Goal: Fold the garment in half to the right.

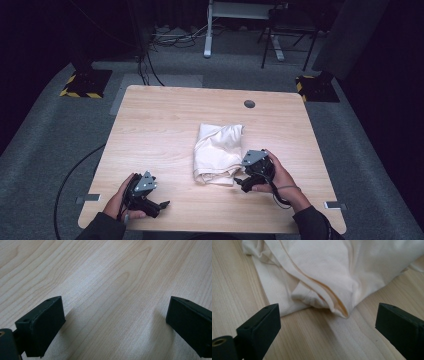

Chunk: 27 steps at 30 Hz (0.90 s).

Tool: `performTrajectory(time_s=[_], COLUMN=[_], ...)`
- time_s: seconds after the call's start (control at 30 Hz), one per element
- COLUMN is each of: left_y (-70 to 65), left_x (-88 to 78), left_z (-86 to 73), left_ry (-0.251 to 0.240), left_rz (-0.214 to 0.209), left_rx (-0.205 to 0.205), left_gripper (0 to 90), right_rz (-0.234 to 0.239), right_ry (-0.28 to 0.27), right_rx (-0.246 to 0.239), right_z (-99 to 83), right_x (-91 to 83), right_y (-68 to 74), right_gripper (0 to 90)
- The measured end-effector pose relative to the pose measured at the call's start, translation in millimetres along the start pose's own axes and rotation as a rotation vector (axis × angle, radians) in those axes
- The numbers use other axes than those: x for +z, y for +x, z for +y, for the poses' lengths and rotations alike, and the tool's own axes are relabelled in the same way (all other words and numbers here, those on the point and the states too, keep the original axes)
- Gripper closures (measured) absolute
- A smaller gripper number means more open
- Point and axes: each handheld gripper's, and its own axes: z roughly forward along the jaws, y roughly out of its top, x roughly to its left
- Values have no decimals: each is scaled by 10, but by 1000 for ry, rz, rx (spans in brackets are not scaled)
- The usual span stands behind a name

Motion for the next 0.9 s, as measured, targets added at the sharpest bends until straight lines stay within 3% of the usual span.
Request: performTrajectory(time_s=[0.23, 0.9], left_y=[0, 2], left_x=[0, 1], left_z=[0, 1], left_ry=[0, 0], left_rz=[0, -2], left_rx=[0, 2], left_gripper=[20, 20], right_rz=[-16, -29], right_ry=[7, -27], right_rx=[-4, 66], right_z=[-134, -658], right_x=[-61, -287], right_y=[17, -26], right_gripper=[56, 52])
